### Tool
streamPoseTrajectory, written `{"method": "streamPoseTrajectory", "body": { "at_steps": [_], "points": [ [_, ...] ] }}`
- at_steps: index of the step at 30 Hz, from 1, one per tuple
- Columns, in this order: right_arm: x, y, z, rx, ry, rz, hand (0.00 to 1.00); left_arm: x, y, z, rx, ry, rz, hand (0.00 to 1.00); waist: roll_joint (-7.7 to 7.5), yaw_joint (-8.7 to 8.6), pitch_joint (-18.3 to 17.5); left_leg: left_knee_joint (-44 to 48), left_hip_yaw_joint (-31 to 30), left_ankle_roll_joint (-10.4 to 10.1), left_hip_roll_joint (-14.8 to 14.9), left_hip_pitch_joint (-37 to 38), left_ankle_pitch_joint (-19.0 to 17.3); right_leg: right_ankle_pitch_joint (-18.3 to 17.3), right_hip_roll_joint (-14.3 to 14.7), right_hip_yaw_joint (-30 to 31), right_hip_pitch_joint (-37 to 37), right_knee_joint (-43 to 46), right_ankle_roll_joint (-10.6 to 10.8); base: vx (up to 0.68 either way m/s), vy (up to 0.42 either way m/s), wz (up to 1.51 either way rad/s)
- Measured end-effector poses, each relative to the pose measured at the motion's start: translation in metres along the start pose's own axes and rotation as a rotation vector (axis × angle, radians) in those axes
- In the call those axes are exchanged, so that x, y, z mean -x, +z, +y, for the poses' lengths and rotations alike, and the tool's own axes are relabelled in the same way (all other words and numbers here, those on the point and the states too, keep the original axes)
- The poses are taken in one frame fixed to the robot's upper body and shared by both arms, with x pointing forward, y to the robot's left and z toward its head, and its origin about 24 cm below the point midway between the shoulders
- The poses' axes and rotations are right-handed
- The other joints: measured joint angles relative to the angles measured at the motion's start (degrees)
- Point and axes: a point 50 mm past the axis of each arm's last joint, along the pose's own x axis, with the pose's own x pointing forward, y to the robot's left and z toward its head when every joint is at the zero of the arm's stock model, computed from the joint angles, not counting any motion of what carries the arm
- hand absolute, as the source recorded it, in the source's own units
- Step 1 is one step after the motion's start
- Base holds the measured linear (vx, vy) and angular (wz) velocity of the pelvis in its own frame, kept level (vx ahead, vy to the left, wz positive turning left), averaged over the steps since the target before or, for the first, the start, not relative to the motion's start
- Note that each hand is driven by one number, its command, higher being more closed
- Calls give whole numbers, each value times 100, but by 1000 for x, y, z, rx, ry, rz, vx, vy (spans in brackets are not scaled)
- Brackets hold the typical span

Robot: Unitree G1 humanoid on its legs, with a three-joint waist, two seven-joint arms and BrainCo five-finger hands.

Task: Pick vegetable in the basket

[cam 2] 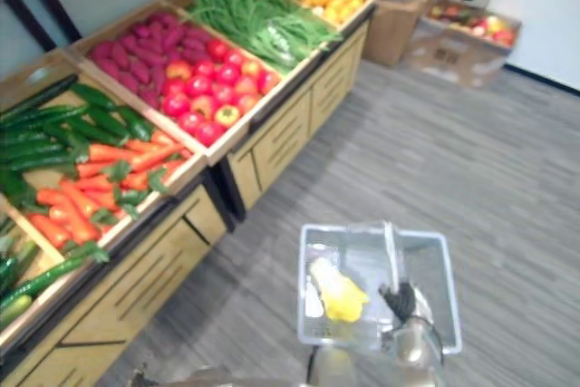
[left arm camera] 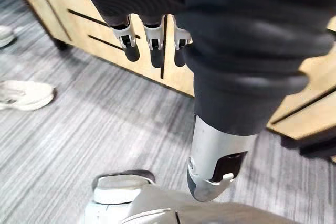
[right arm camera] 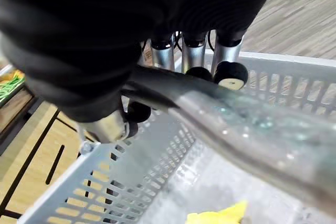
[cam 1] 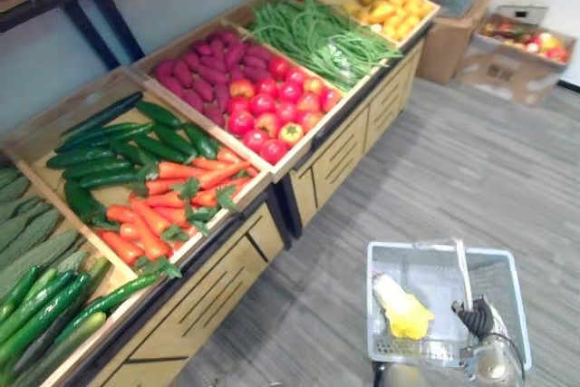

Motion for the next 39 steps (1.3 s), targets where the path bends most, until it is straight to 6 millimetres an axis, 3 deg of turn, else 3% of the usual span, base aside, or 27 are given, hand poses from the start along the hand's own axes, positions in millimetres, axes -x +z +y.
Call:
{"method": "streamPoseTrajectory", "body": {
  "at_steps": [2, 3, 6, 10, 15, 23, 24, 25, 32, 39],
  "points": [
    [-1, 1, -1, 6, -1, -5, 100, 0, -1, 1, 17, 6, 12, 0, 55, 3, -26, 139, 67, -6, 12, -86, 249, -41, -3, -166, 155, -88, -68, 176, -277, 53],
    [-1, 0, -3, 19, 2, -11, 100, 0, -1, 0, 17, 9, 11, 0, -20, 6, 19, 210, 265, -8, 26, -111, 447, -53, -12, -258, 278, -169, -87, 141, -224, 43],
    [1, -7, -7, 45, 0, -1, 100, 0, -2, 0, 16, 10, 12, 0, -15, -23, 32, 311, 1271, -7, 130, -102, 929, -77, -116, -500, 702, -429, -130, 85, -139, 42],
    [8, -19, -8, 56, 4, 37, 100, 2, -4, 0, 18, 8, 16, 0, 27, -130, 37, -75, 2443, 95, 267, -92, 1116, -42, -131, -1002, 874, -689, -175, 32, -34, 59],
    [7, -20, -10, 49, -7, 43, 100, 3, -2, -2, 24, 7, 2, 0, 156, -98, 46, -779, 2627, 98, 160, -8, 1136, 241, -61, -1193, 863, -1065, -122, -27, 81, 26],
    [12, -21, -4, 36, -4, 54, 100, 3, 6, -2, -7, 4, -40, 0, 218, -147, 69, -1125, 2659, 99, 60, 5, 1136, 601, -46, -1380, 1023, -1572, -60, -65, 75, 12],
    [12, -22, -4, 28, -5, 58, 100, 2, 9, -3, -13, -1, -50, 0, 214, -149, 76, -1206, 2652, 98, 64, 18, 1132, 608, -19, -1428, 1027, -1576, -54, -67, 34, 18],
    [18, -21, 7, -4, 28, 56, 100, -3, 33, -1, -63, -12, -132, 0, 131, -151, -15, -1355, 2639, 151, 12, 200, 776, 755, -17, -1429, 1160, -1684, 47, -34, 17, 10],
    [18, -21, 7, -4, 29, 56, 100, -3, 33, -1, -61, -11, -131, 0, 108, -150, -10, -1374, 2649, 150, 6, 200, 774, 759, -18, -1390, 1147, -1690, 47, 0, 0, 0],
    [20, -18, 15, -48, 54, 62, 100, -6, 30, 5, -36, 8, -114, 0, -23, -143, -98, -1507, 2781, 153, -19, 321, 767, 778, -9, -1249, 1136, -1689, 65, 13, 7, -8]
  ]
}}
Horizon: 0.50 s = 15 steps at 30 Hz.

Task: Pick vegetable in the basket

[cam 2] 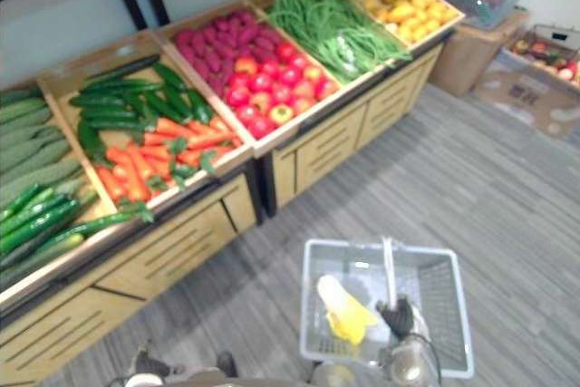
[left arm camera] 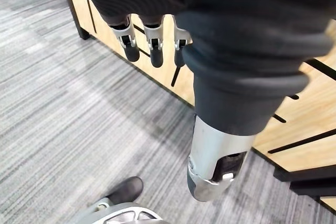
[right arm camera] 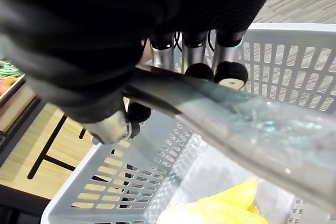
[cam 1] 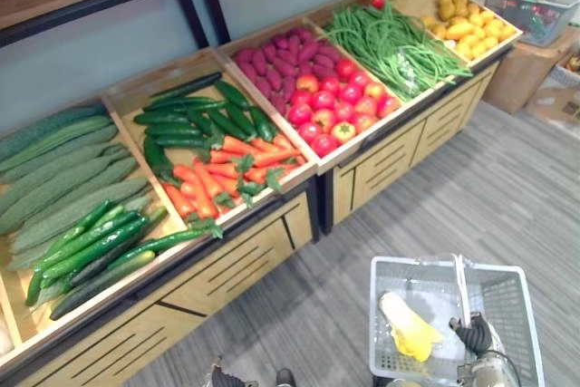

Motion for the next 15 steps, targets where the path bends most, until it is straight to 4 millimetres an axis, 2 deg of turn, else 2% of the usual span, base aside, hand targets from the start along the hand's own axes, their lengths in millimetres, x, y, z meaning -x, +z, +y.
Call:
{"method": "streamPoseTrajectory", "body": {
  "at_steps": [3, 6, 10, 11, 12, 14, 15],
  "points": [
    [0, 0, 1, -9, 5, 1, 100, -1, -2, 4, 11, 12, 11, 0, -109, -2, -64, -54, 23, 3, -19, 32, 1, 1, 28, 29, -9, 6, 2, 33, 10, -5],
    [0, 1, 2, -12, 7, -1, 100, -2, -2, 5, 10, 13, 10, 0, -109, -2, -73, -43, 24, 6, -9, 25, -1, -41, 19, 82, -86, 142, -15, 4, 6, -3],
    [-3, 6, 1, -17, 3, -16, 100, -1, -3, 4, 9, 10, 13, 0, -26, -5, -17, 191, -64, 18, 80, -34, -70, -481, -55, 98, -339, 914, -66, -27, -24, 7],
    [-3, 6, 1, -16, 4, -15, 100, 0, -6, 3, 8, 9, 20, 0, 2, -2, -7, 531, -157, -3, 170, -158, -244, -760, -87, 67, -388, 1266, -58, -56, -51, 18],
    [-3, 6, 1, -16, 3, -16, 100, 0, -6, 3, 8, 8, 21, 0, 14, -2, -5, 649, -180, -9, 196, -197, -291, -828, -90, 60, -398, 1348, -43, -63, -77, 23],
    [-1, 3, 0, -9, 4, -12, 100, 2, -11, 2, 7, 3, 34, 0, 103, -1, 48, 1379, -374, 25, 382, -443, -598, -1200, -80, 74, -390, 1717, -98, -32, -78, 32],
    [0, 1, -1, -7, 2, -9, 100, 3, -12, 0, 9, 0, 39, 0, 111, 25, 67, 1660, -462, 53, 384, -504, -600, -1303, -107, 84, -392, 1866, -126, -28, -98, 32]
  ]
}}
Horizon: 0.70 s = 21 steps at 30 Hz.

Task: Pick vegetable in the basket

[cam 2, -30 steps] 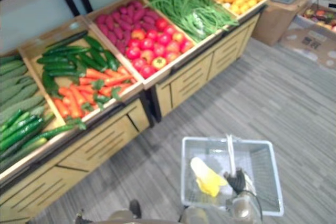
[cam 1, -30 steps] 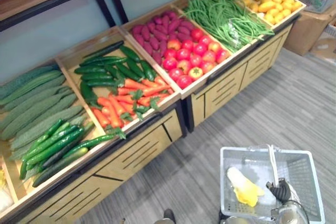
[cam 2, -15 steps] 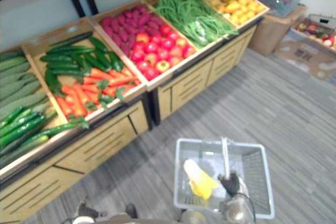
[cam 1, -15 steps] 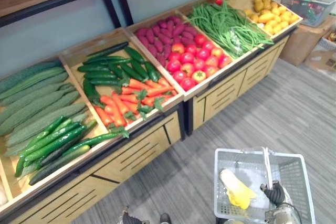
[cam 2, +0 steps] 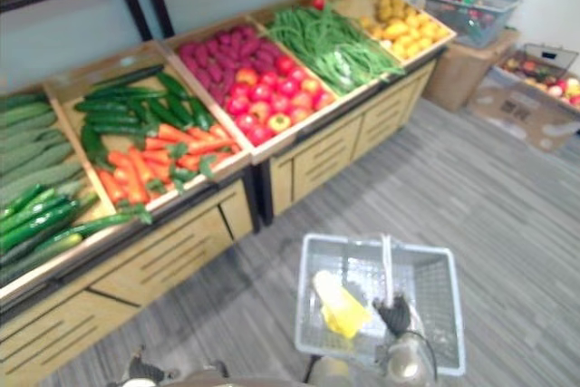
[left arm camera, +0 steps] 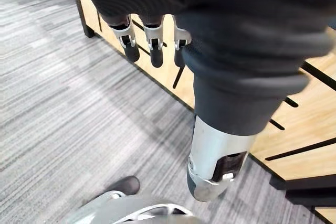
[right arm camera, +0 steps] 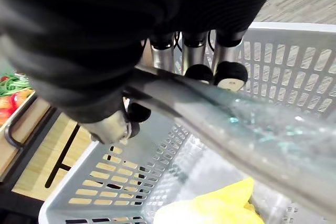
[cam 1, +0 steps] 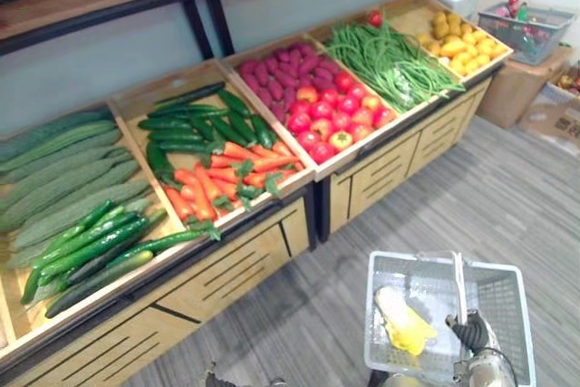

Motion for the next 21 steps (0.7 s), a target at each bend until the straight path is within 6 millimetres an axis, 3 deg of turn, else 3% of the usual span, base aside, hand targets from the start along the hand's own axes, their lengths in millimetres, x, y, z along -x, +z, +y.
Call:
{"method": "streamPoseTrajectory", "body": {
  "at_steps": [2, 5, 9, 11, 13, 21],
  "points": [
    [1, -2, -1, 2, -1, 5, 100, 1, -3, -1, 25, 0, 17, 0, -96, 83, 69, 605, -82, 171, -72, -231, 170, -147, -174, 27, -2, 249, -5, -27, -88, 12],
    [1, -3, -2, 5, -5, 6, 100, 3, -8, -3, 42, -6, 36, 0, -83, 131, 82, 844, -168, 221, -253, -454, 578, -169, -377, 109, 55, 228, -5, -2, -77, 9],
    [2, -5, -5, -2, -20, 18, 100, 5, -11, -5, 40, -14, 47, 0, -62, 148, 96, 160, -143, 191, -427, -529, 551, -159, -434, 164, 26, 169, 11, 23, 35, 10],
    [1, -5, -6, 3, -33, 15, 100, 7, -13, -7, 42, -17, 54, 0, -9, 156, 112, -288, -175, 169, -473, -519, 779, -159, -398, 223, 24, 177, 110, 92, 154, -18],
    [1, -4, -5, -1, -38, 12, 100, 6, -11, -8, 29, -21, 50, 0, 106, 153, 126, -557, -162, 252, -520, -401, 532, -101, -379, 331, 61, 81, 274, 148, 219, -9],
    [-4, 6, -2, 3, -32, -17, 100, 5, -12, -7, 5, -24, 46, 0, 2, 257, 202, -618, 220, 457, -867, -131, 190, 332, -489, 881, 414, -752, 582, 138, 125, -18]
  ]
}}
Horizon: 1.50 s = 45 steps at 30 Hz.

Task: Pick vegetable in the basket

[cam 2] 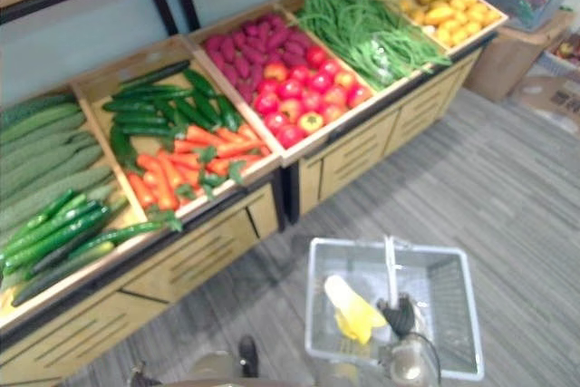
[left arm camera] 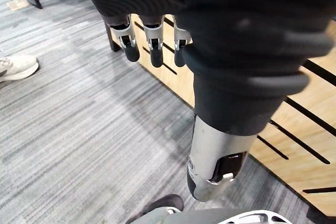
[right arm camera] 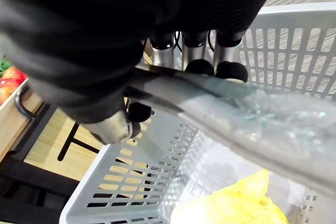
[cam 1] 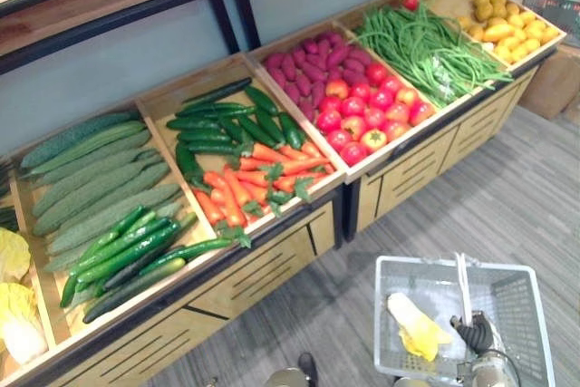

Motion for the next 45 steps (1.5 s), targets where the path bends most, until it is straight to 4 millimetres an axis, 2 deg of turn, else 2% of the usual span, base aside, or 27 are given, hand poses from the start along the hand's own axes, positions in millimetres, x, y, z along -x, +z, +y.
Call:
{"method": "streamPoseTrajectory", "body": {
  "at_steps": [5, 7, 8, 9, 11, 12, 13, 14, 16, 17, 18, 19, 20, 22, 24, 26, 27, 29, 31, 34, 35, 40, 45],
  "points": [
    [-5, 9, 1, -7, -2, -24, 100, -2, 2, 4, -18, 6, -12, 0, -196, 33, 29, -149, 256, -10, -111, 137, -265, -114, -161, 287, -243, 329, 61, 96, 60, -29],
    [-7, 13, 2, -12, -3, -31, 100, -3, 1, 5, -46, 2, -19, 0, -203, -35, 31, -289, 285, 28, -113, 323, -347, -122, -175, 445, -751, 1517, 55, 41, 84, -16],
    [-8, 16, 4, -20, -4, -36, 100, -4, 1, 8, -60, 9, -28, 0, -302, -82, 21, -326, 251, 49, -135, 434, -371, -77, -224, 520, -1002, 2179, -12, 74, 75, 16],
    [-6, 16, 8, -24, 9, -36, 100, -6, 1, 13, -68, 21, -30, 0, -439, -118, 7, -370, 172, 78, -152, 579, -405, 85, -251, 651, -1210, 2821, -157, 186, 76, 38],
    [1, 16, 21, -34, 49, -29, 100, -9, -1, 23, -75, 43, -24, 0, -574, -146, 11, -435, -34, 143, -99, 858, -408, 530, -239, 775, -1531, 3725, -148, 255, 41, 43],
    [2, 16, 22, -37, 52, -29, 100, -9, -2, 23, -74, 45, -22, 0, -598, -148, -1, -418, -71, 168, -93, 875, -409, 488, -242, 770, -1572, 3796, -161, 247, -7, 45],
    [3, 17, 27, -43, 66, -31, 100, -10, -1, 25, -67, 53, -22, 0, -702, -149, 0, -378, -163, 212, -37, 915, -448, -39, -203, 728, -1705, 3900, -149, 178, -19, 48],
    [3, 17, 27, -43, 66, -30, 100, -10, 1, 27, -56, 60, -22, 0, -694, -171, 2, -375, -247, 214, 9, 919, -451, -204, -122, 666, -1787, 3792, -161, 263, -39, 52],
    [2, 20, 27, -44, 66, -36, 100, -11, 5, 29, -41, 70, -34, 0, -653, -207, 29, -367, -389, 211, 105, 922, -449, -270, 46, 578, -1895, 3369, -206, 190, -63, 47],
    [0, 23, 27, -47, 65, -39, 100, -11, 5, 31, -23, 81, -31, 0, -636, -230, 39, -321, -479, 204, 155, 922, -452, -240, 172, 606, -1873, 2583, -197, 208, -122, 51],
    [-1, 23, 27, -48, 64, -40, 100, -12, 5, 32, -17, 84, -26, 0, -643, -243, 36, -291, -529, 180, 154, 924, -465, -123, 185, 622, -1814, 2171, -183, 268, -177, 54],
    [0, 22, 27, -46, 66, -37, 100, -12, 3, 33, -13, 89, -21, 0, -723, -250, 10, -274, -555, 84, 90, 983, -524, 613, 173, 708, -1680, 1439, -266, 296, -241, 40],
    [-1, 22, 26, -40, 64, -36, 100, -12, 2, 35, 1, 97, -7, 0, -774, -230, 23, -261, -638, -122, 93, 1095, -665, 770, 175, 831, -1554, 1305, -318, 252, -235, 26],
    [-5, 24, 23, -37, 56, -38, 100, -9, 2, 26, 28, 77, 3, 0, -521, -201, 31, -245, -688, -203, 303, 1047, -715, 718, 397, 906, -1504, 1209, -323, 155, -211, 2],
    [-5, 23, 23, -36, 55, -36, 100, -7, 6, 15, 51, 54, 2, 0, -391, -200, 21, -268, -785, -306, 453, 979, -666, 681, 544, 908, -1493, 1081, -292, 109, -162, 15],
    [-6, 21, 19, -34, 44, -32, 100, -9, 12, 19, 64, 66, -8, 0, -455, -197, 38, -299, -871, -351, 458, 900, -644, 444, 508, 755, -1297, 751, -266, 67, -153, 28],
    [-7, 20, 19, -28, 46, -26, 100, -10, 15, 19, 71, 69, -13, 0, -466, -191, 48, -309, -921, -411, 504, 876, -627, 436, 535, 632, -1194, 516, -295, 15, -119, 42],
    [-5, 17, 20, -30, 48, -14, 100, -10, 14, 19, 86, 70, -6, 0, -434, -204, 29, -302, -1051, -481, 598, 809, -582, 576, 600, 436, -976, 158, -337, -12, -95, 42],
    [-3, 12, 20, -27, 52, 2, 100, -8, 10, 16, 108, 66, 18, 0, -388, -158, -13, -314, -1136, -513, 680, 778, -574, 880, 706, 287, -618, -519, -345, -42, -52, 25],
    [-2, 10, 20, -26, 54, 9, 100, -7, 0, 15, 177, 78, 79, 0, -377, -116, -99, -305, -1133, -548, 656, 611, -560, 1267, 735, 265, -417, -1205, -347, -37, -6, 6],
    [-2, 9, 20, -26, 54, 13, 100, -6, -3, 14, 192, 80, 96, 0, -355, -119, -101, -304, -1131, -553, 657, 612, -558, 1277, 734, 263, -418, -1203, -357, 0, 0, 0],
    [6, -25, 12, -30, 26, 148, 100, -2, -20, 11, 430, 132, 252, 0, -173, -145, -274, -415, -1243, -574, 601, 671, -505, 1279, 682, 103, -321, -1204, -364, -1, 0, 12],
    [13, -45, 12, -25, 32, 233, 100, -3, -36, 27, 643, 263, 362, 0, -166, -148, -409, -527, -1291, -559, 544, 738, -472, 1274, 602, 17, -248, -1207, -364, 0, 15, 10]
  ]
}}
